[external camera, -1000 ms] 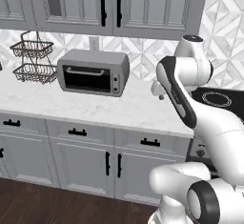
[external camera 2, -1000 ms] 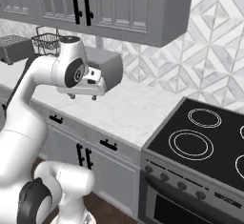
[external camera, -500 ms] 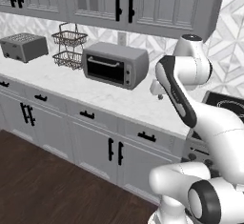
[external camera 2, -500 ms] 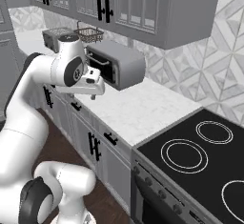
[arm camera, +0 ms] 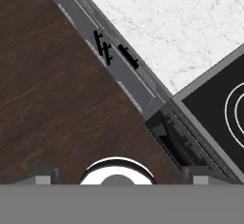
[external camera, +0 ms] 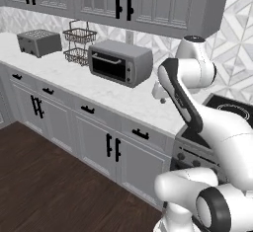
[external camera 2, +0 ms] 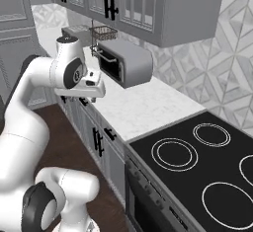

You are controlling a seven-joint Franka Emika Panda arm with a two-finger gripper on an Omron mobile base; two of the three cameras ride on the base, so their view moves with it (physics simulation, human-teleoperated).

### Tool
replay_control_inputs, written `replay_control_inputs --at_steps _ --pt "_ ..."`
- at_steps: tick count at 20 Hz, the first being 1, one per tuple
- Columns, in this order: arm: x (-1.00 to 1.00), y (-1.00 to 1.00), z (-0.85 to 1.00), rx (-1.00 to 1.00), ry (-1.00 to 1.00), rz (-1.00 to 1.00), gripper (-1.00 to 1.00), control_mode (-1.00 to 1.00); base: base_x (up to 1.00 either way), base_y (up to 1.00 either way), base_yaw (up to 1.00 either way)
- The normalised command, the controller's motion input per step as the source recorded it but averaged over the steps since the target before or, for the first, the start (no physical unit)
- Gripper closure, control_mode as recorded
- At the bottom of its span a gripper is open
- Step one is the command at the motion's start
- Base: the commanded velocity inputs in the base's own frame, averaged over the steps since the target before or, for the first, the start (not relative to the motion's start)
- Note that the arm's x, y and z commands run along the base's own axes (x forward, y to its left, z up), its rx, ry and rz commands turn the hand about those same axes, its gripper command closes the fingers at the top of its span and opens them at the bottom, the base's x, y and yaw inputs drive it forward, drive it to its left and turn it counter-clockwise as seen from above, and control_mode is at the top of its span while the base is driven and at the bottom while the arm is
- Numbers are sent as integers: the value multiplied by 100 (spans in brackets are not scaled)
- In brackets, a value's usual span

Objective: Take a straw from the drawer in front and place it inside the glass cup on the dining counter.

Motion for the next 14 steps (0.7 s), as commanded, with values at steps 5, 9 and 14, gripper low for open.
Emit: replay_control_inputs --at_steps 5,9,14 --pt "0 0 0 0 0 0 -100 100 19 -63 9" --pt "37 -47 0 0 0 10 -100 -100 0 0 0" --pt "18 23 -2 -10 -3 6 -100 -100 0 0 0"
